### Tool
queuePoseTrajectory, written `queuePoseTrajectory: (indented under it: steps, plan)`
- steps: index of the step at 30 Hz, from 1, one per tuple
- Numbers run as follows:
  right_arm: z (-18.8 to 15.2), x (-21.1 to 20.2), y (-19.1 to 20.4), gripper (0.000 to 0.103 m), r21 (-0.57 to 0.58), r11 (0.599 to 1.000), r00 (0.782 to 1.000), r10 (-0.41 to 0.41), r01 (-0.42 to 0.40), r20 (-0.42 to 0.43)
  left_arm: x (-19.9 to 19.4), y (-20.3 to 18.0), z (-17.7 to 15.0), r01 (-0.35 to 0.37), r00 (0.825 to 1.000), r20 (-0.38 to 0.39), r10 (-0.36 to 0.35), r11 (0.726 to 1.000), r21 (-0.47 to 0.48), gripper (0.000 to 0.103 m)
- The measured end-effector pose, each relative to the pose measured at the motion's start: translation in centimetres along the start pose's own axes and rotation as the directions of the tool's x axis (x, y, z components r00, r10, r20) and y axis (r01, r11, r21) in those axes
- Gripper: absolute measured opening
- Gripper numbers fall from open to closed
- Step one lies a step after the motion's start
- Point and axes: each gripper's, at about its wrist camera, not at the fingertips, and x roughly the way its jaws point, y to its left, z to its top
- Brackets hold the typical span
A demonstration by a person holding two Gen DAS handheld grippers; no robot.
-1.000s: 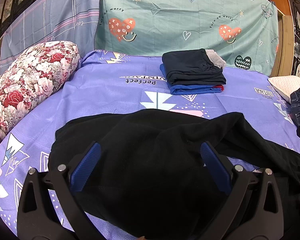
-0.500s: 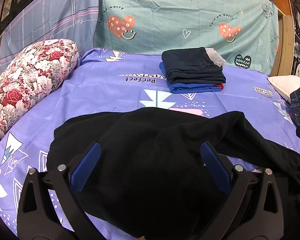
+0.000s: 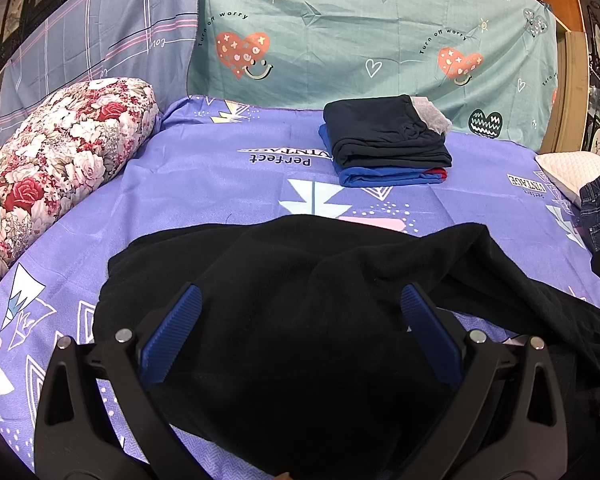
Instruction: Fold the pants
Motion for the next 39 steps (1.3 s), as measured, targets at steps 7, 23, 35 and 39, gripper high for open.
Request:
queuePoseTrajectory:
  steps: [7, 23, 35, 39]
  plan:
    - [0.0, 0.0, 0.0, 0.102, 0.001, 1.000, 1.000, 0.000, 0.000, 0.001, 0.1, -0.1, 0.0, 0.001, 1.000, 0.002, -0.001, 1.000, -0.003, 0.101]
    - [0.3, 0.1, -0.5, 0.102, 0.020, 1.000, 1.000, 0.010, -0.010, -0.016, 1.1, 8.7, 1.2, 0.125, 0.978, -0.138, -0.155, 0.971, -0.205, 0.101]
    - [0.3, 1.4, -0.4, 0.102, 0.026, 0.999, 0.996, 0.025, -0.023, -0.084, 12.7, 10.3, 10.2, 0.052, 0.941, -0.334, -0.059, 0.998, -0.031, 0.101]
    - [0.2, 2.0, -0.9, 0.102, 0.051, 0.998, 0.992, 0.030, -0.024, -0.120, 15.4, 5.1, 8.7, 0.194, 0.874, -0.459, -0.160, 0.981, 0.028, 0.101]
